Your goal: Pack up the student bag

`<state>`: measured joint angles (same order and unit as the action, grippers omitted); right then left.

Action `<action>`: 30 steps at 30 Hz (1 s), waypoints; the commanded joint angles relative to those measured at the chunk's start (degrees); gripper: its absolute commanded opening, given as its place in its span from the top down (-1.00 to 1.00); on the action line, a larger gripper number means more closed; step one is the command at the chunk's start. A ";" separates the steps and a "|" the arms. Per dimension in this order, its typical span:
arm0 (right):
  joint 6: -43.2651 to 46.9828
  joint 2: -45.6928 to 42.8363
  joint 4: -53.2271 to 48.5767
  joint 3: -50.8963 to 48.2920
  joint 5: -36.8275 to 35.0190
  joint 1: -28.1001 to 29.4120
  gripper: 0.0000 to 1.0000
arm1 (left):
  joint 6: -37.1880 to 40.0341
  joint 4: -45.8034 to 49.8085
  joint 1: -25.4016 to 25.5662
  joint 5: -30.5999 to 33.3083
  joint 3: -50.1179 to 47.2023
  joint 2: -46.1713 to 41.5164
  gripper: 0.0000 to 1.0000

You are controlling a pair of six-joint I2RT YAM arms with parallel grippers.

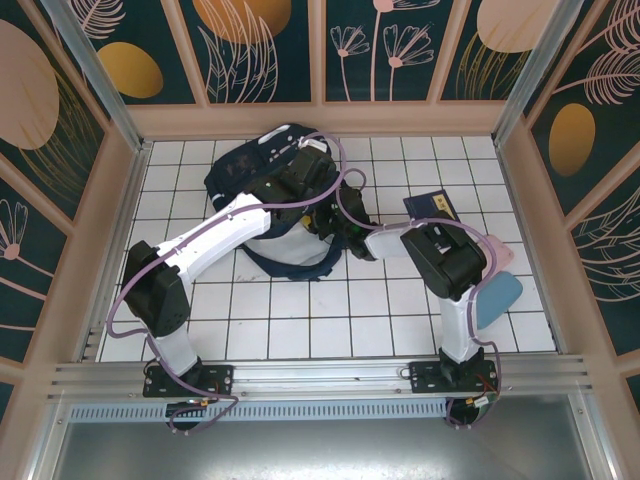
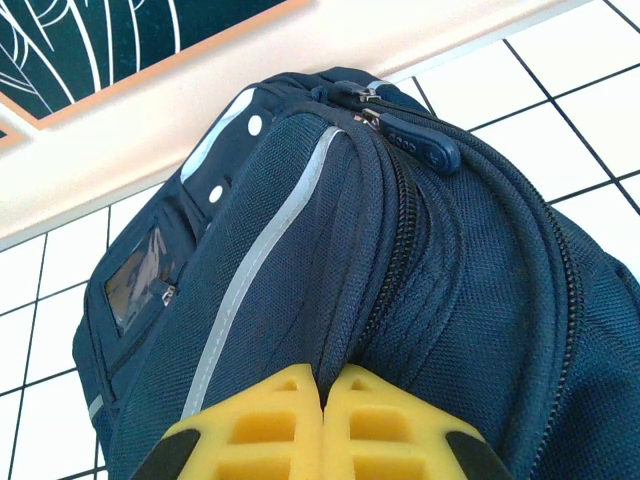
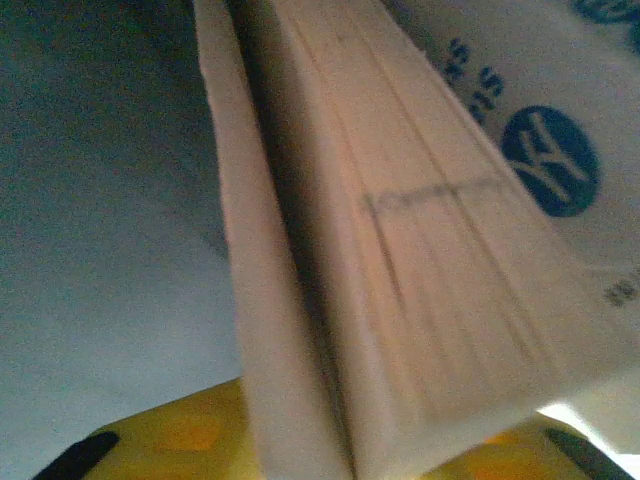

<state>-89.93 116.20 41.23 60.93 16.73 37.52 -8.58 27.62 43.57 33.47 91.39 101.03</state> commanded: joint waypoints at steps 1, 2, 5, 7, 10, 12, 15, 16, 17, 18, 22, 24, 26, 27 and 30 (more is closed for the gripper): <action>2.53 4.16 0.52 7.16 2.66 -1.09 0.35 | -1.96 -7.58 0.81 1.73 3.37 -3.48 1.00; 3.28 5.32 -0.69 8.79 3.07 -1.17 0.37 | -1.95 -7.53 0.81 1.69 3.43 -3.39 1.00; 5.01 4.93 -6.79 10.35 1.90 -1.14 0.11 | -2.03 -7.15 0.79 1.56 3.46 -3.44 1.00; 6.33 3.17 -11.02 9.84 1.01 -1.22 -0.21 | -1.97 -7.14 0.80 1.59 3.20 -3.52 1.00; 6.89 -0.03 -15.50 7.90 1.27 -1.41 -0.57 | -1.77 -7.38 0.80 1.89 3.18 -3.31 1.00; 6.87 -2.35 -17.10 6.21 2.65 -1.44 -0.62 | -1.70 -7.72 0.81 1.78 3.26 -3.15 1.00; 7.71 -5.84 -19.76 3.60 3.48 -1.29 -0.63 | -1.64 -8.62 0.80 1.73 3.18 -3.14 1.00; 8.29 -7.10 -20.91 2.61 3.61 -1.26 -0.63 | -1.62 -8.72 0.81 1.82 3.31 -3.17 1.00; 8.62 -8.24 -21.71 1.28 3.53 -1.23 -0.63 | -1.51 -8.76 0.81 1.97 3.40 -3.17 1.00; 8.63 -9.24 -22.65 0.08 3.33 -1.22 -0.63 | -1.53 -8.81 0.78 1.99 3.43 -3.20 1.00; 9.02 -14.49 -22.35 -5.83 3.14 -1.49 -0.63 | -1.46 -8.81 0.77 2.20 3.19 -3.21 1.00; 10.40 -17.27 -21.82 -8.02 2.98 -1.64 -0.60 | -1.52 -8.90 0.77 2.04 3.02 -3.17 1.00; 12.47 -20.23 -22.84 -9.81 2.20 -1.83 -0.56 | -2.62 -8.90 0.81 1.97 2.59 -3.16 1.00; 14.10 -21.78 -24.24 -10.47 1.41 -1.94 -0.51 | -3.31 -8.90 0.81 1.55 2.21 -3.13 0.99; 18.12 -28.52 -31.60 -13.29 -4.13 -2.40 -0.49 | -5.65 -8.73 0.76 -0.12 0.63 -3.27 0.94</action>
<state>-76.82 93.43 16.21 50.00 17.50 35.83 -10.37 26.76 43.77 33.10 91.37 101.03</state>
